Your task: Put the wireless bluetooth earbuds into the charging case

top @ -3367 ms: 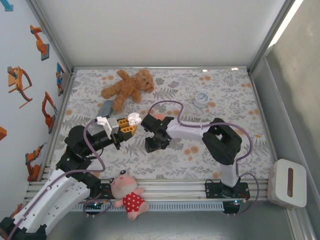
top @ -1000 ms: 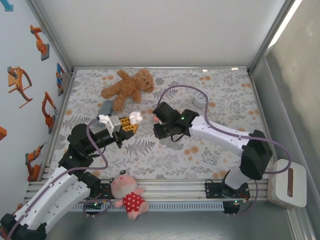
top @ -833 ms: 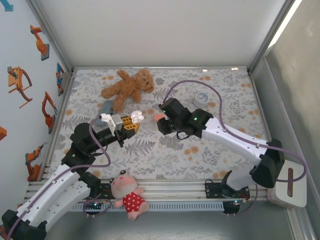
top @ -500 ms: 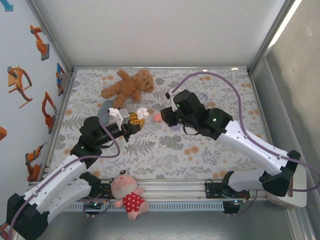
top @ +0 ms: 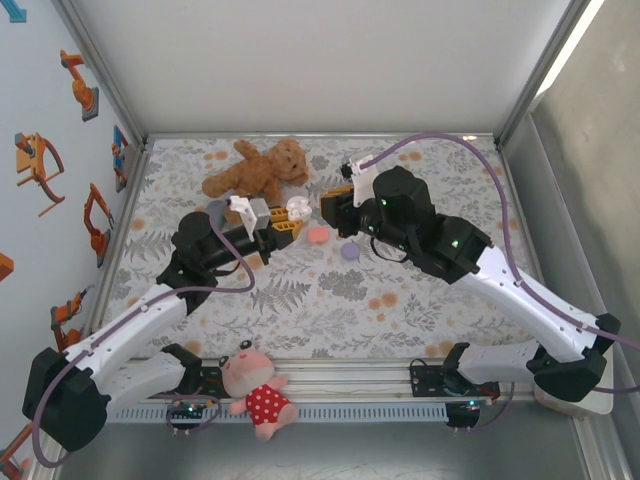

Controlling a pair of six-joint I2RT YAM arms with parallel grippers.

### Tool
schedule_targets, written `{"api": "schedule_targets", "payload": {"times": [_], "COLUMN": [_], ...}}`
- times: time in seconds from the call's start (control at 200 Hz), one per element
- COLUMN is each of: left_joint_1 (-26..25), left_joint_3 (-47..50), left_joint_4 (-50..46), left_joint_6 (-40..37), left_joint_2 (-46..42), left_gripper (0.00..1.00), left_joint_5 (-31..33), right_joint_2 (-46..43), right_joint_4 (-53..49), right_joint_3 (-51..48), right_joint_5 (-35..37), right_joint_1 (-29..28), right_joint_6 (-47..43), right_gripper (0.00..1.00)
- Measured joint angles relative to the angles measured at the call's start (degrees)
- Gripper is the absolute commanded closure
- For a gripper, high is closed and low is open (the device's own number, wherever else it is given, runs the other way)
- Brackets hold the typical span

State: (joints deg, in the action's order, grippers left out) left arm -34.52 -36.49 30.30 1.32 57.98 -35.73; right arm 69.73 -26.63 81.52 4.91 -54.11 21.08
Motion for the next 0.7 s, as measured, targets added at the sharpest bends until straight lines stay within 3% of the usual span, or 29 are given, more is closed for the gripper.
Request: {"api": "schedule_targets", "payload": {"times": [0.701], "left_joint_1": [0.00], "left_joint_3": [-0.92], "left_joint_4": [3.56], "left_joint_6": [1.66], "left_joint_2": [1.40], "left_gripper": [1.00], "left_joint_5": [-2.89], "right_joint_2": [4.81], "right_joint_4": [7.54], "right_joint_3": [-0.02], "right_joint_5": [-2.93], "right_joint_1": [0.00], "right_joint_6": [0.04], "right_gripper": [0.78]}}
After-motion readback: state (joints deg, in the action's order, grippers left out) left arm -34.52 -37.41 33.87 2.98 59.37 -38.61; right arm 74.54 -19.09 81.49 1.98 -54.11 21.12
